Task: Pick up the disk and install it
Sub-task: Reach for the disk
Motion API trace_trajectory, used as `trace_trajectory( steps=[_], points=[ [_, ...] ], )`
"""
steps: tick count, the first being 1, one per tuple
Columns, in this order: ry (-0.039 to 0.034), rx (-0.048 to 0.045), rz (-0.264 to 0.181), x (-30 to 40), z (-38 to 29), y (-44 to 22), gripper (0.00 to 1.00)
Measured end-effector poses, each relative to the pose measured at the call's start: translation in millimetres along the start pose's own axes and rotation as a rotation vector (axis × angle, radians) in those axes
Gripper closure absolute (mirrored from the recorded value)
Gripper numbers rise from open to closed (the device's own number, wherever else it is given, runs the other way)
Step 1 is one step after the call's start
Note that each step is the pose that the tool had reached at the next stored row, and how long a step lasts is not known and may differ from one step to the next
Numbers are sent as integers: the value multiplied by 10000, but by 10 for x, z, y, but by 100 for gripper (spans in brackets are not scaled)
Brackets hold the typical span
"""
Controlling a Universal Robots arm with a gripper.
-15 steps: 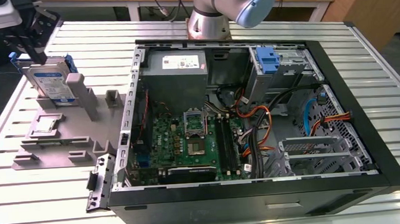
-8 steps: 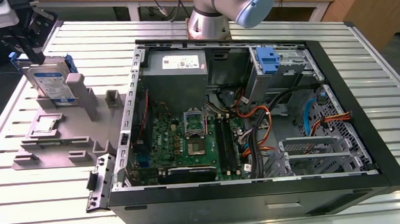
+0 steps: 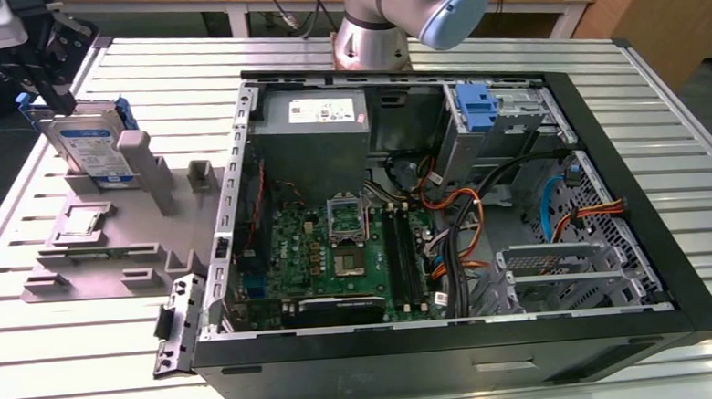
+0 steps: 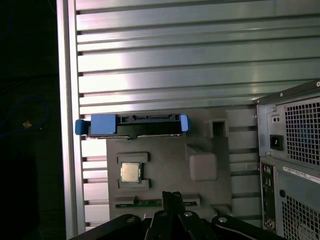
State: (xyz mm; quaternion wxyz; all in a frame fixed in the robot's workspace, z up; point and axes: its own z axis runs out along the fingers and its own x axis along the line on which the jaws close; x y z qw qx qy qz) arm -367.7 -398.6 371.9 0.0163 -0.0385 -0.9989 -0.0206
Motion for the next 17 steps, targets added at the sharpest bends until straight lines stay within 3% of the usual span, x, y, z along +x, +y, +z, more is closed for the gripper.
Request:
trace_trajectory(
  steps=[17],
  points=[
    [-1,1,-1,65,2,-5,90]
  ],
)
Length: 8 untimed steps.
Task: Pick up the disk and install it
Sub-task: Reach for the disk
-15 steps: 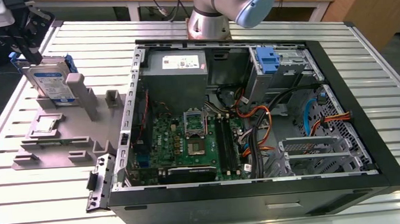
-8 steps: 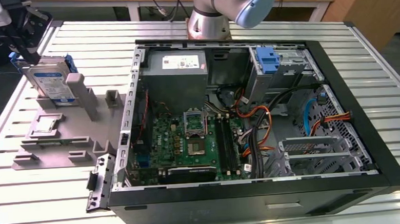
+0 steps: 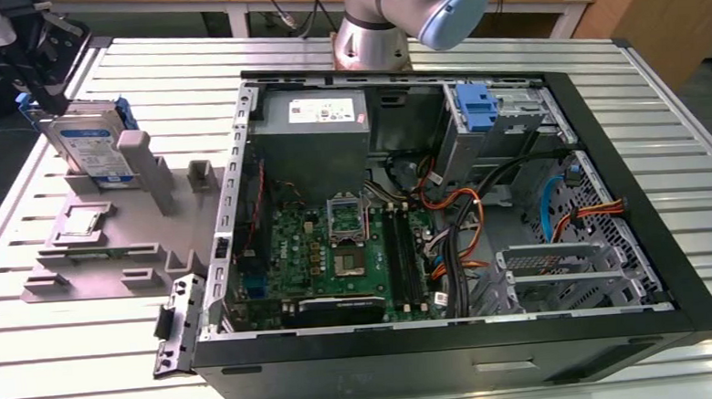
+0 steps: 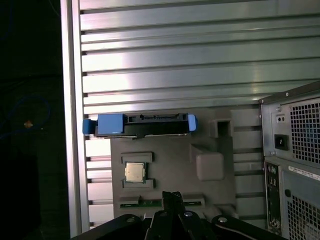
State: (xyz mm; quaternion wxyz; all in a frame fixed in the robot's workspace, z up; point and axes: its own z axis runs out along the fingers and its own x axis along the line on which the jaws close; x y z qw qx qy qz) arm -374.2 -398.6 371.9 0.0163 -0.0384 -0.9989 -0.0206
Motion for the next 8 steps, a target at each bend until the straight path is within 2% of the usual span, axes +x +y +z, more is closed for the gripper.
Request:
trace_trajectory(
  steps=[8],
  points=[
    [1,-1,1,-13,0,1,90]
  ],
)
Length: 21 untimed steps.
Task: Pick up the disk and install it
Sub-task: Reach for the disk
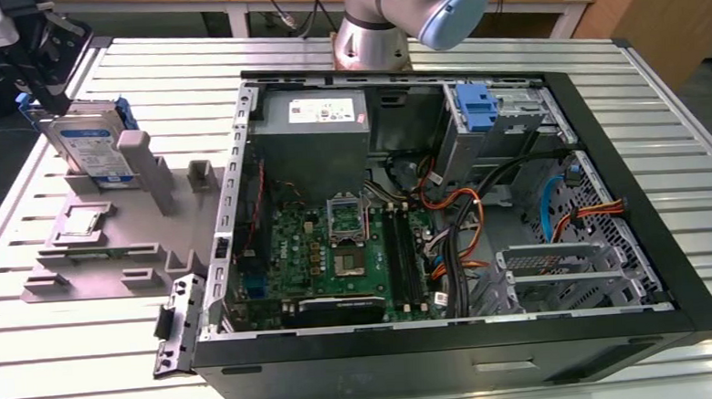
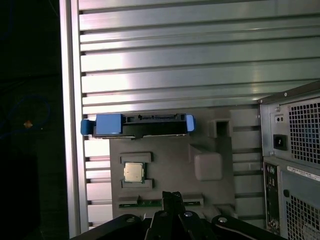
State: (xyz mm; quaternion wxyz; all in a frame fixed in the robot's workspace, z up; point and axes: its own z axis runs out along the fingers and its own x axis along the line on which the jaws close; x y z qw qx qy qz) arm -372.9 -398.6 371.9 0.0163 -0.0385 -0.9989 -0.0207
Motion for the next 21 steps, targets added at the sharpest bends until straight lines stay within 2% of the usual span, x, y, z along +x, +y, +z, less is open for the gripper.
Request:
trace_trajectory(
  steps=[2,8,21],
  points=[
    [1,1,1,2,0,0,90],
    [-10,-5,142,74,4,-1,90],
    [-107,-84,2458,73,35,-2,90]
  ],
)
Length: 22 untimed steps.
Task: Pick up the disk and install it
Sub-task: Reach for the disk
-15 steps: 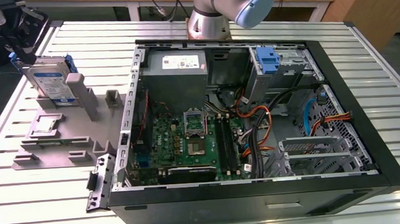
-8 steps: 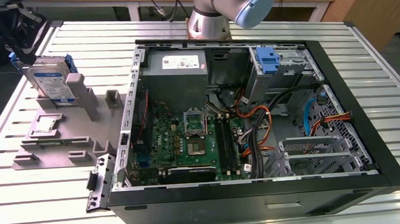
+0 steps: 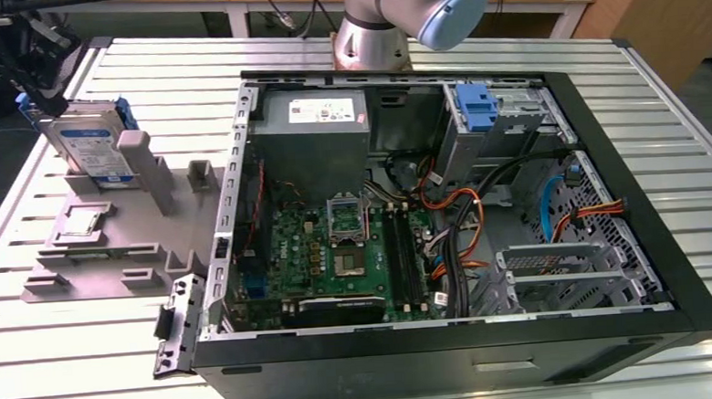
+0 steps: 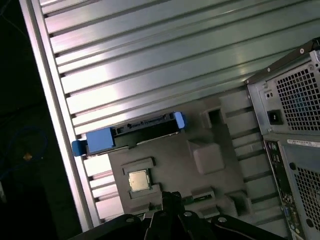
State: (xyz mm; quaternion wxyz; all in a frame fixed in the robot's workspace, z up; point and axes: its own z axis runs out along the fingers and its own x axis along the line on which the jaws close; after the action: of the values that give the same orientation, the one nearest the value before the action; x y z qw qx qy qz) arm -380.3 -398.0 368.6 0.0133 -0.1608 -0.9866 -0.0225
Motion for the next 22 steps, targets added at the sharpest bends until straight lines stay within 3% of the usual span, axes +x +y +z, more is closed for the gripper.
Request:
trace_trajectory(
  steps=[2,8,14,22],
  points=[
    [-12,-10,337,0,4,0,90],
    [-16,-14,383,86,9,9,90],
    [-20,-17,470,153,17,107,90],
    [-76,-63,1906,152,35,107,90]
  ],
)
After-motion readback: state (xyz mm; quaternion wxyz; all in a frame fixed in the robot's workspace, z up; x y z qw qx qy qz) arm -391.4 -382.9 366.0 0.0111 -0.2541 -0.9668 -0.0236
